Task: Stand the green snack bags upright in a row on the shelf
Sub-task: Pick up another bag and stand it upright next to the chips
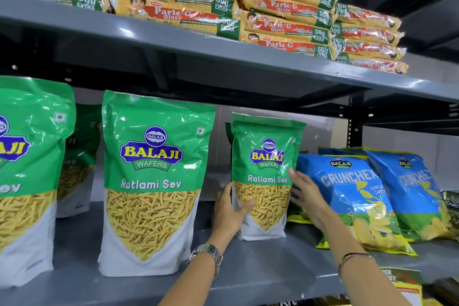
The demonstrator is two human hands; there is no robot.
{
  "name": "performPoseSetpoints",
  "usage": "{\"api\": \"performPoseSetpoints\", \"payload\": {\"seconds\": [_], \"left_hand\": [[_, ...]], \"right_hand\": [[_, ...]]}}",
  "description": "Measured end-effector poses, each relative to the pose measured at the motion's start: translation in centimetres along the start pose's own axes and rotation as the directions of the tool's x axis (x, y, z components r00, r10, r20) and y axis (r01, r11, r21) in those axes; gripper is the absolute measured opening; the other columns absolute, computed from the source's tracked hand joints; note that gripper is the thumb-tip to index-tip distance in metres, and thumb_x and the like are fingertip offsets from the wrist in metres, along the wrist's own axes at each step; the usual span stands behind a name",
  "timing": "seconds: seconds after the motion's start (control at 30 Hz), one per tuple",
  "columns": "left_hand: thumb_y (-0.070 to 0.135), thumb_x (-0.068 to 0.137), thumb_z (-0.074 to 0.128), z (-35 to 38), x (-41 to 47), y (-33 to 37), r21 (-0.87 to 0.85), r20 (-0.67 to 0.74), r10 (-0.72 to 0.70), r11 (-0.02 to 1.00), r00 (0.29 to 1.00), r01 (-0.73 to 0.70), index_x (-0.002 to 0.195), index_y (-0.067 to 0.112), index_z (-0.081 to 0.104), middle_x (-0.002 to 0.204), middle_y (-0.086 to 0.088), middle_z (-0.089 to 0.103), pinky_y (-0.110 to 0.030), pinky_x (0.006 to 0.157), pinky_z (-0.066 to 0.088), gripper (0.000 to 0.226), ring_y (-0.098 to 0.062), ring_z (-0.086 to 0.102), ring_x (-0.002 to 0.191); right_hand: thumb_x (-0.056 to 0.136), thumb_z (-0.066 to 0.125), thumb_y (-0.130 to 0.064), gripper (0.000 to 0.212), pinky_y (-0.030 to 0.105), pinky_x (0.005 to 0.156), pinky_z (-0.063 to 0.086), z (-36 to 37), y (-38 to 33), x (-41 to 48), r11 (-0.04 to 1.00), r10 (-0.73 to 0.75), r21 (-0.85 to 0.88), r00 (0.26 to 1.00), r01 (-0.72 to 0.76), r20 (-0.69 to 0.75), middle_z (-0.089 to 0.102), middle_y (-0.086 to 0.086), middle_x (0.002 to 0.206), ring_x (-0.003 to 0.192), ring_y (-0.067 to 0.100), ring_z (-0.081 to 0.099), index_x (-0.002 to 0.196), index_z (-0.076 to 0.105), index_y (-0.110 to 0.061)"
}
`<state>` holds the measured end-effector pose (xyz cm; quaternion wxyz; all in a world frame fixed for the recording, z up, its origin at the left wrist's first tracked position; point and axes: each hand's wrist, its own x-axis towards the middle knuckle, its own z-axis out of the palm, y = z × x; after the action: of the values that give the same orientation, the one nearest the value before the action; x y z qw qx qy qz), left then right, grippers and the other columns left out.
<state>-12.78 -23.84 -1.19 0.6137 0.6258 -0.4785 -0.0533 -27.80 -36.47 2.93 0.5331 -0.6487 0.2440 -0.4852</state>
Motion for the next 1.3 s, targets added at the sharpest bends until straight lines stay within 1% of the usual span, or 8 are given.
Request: {"api": "performPoseSetpoints", "payload": {"seconds": [0.13,0.27,0.43,0.73,1.0,1.1,1.17,1.3], "left_hand": [[0.041,0.071,0.073,0.5,-0.7,-0.8,0.032,0.141,-0.115,0.993,0.983,0.111,0.142,0.025,0.022,0.148,-0.006,0.035,-0.040,0.106,0.034,0.089,-0.027,0.034,0.135],[0.046,0.070,0.071,0.0,-1.0,-1.0,0.163,0.189,-0.141,0.980,0.972,0.110,0.138,0.025,0.024,0.144,-0.006,0.042,-0.048,0.106,0.036,0.085,-0.032,0.037,0.132],[0.047,0.071,0.070,-0.9,-2.0,-0.5,0.242,0.190,-0.116,0.968,0.975,0.068,0.136,0.026,0.026,0.142,-0.005,0.045,-0.042,0.103,0.038,0.082,-0.031,0.042,0.130],[0.055,0.072,0.065,-2.8,-6.4,2.1,0.357,0.210,-0.021,0.933,0.977,-0.056,0.137,0.021,0.025,0.144,-0.004,0.043,-0.037,0.099,0.036,0.084,-0.029,0.041,0.130],[0.040,0.071,0.073,-4.6,-7.8,2.1,0.201,0.359,-0.099,0.979,0.928,0.027,0.146,0.021,0.003,0.154,-0.005,0.024,-0.033,0.106,0.032,0.104,-0.026,0.028,0.138],[0.035,0.072,0.073,-4.9,-8.1,2.2,0.193,0.359,-0.064,0.981,0.931,-0.007,0.146,0.020,-0.003,0.155,-0.006,0.020,-0.029,0.104,0.030,0.107,-0.025,0.023,0.140],[0.033,0.074,0.072,-4.9,-8.1,2.4,0.205,0.373,-0.037,0.978,0.927,-0.044,0.146,0.020,-0.001,0.154,-0.005,0.022,-0.028,0.103,0.030,0.103,-0.025,0.025,0.139],[0.033,0.073,0.073,-3.7,-7.9,1.9,0.168,0.333,-0.044,0.986,0.942,-0.014,0.145,0.022,0.007,0.152,-0.003,0.028,-0.033,0.108,0.031,0.099,-0.024,0.027,0.139]], "right_hand": [[0.062,0.077,-0.039,0.075,0.026,0.072,0.048,0.8,2.8,-1.6,0.995,0.051,-0.095,0.994,-0.041,0.100,0.063,0.007,0.119,0.101,0.018,0.062,0.124,0.047,-0.011],[0.074,0.073,-0.021,0.056,0.018,0.068,0.049,0.8,3.2,-2.2,0.997,0.005,-0.076,0.998,-0.001,0.063,0.063,0.010,0.117,0.094,0.011,0.062,0.122,0.048,-0.006],[0.062,0.082,-0.026,0.069,0.026,0.076,0.051,0.4,2.8,-4.1,0.997,-0.011,-0.071,0.999,0.014,0.045,0.066,0.008,0.112,0.101,0.019,0.063,0.119,0.050,-0.007],[0.074,0.072,-0.025,0.059,0.023,0.072,0.046,-0.2,0.7,-8.7,0.992,-0.016,-0.127,0.998,0.024,0.065,0.062,0.008,0.119,0.099,0.013,0.061,0.124,0.045,-0.011],[0.076,0.070,-0.020,0.041,0.022,0.079,0.045,0.3,0.2,-10.9,0.980,-0.046,-0.190,0.997,0.058,0.066,0.059,-0.001,0.107,0.093,0.008,0.056,0.107,0.043,-0.023],[0.058,0.084,-0.030,0.079,0.034,0.097,0.042,0.3,0.6,-11.2,0.966,0.015,-0.256,0.991,0.019,0.130,0.057,0.000,0.112,0.101,0.015,0.056,0.120,0.036,-0.019],[0.042,0.089,-0.033,0.102,0.029,0.094,0.044,0.6,1.0,-11.3,0.961,0.043,-0.275,0.987,0.000,0.152,0.058,0.002,0.118,0.105,0.015,0.057,0.126,0.034,-0.018],[0.036,0.085,-0.037,0.101,0.018,0.080,0.044,1.0,1.5,-11.4,0.971,0.012,-0.237,0.996,0.010,0.092,0.061,-0.004,0.112,0.098,0.004,0.057,0.124,0.038,-0.020]]}}
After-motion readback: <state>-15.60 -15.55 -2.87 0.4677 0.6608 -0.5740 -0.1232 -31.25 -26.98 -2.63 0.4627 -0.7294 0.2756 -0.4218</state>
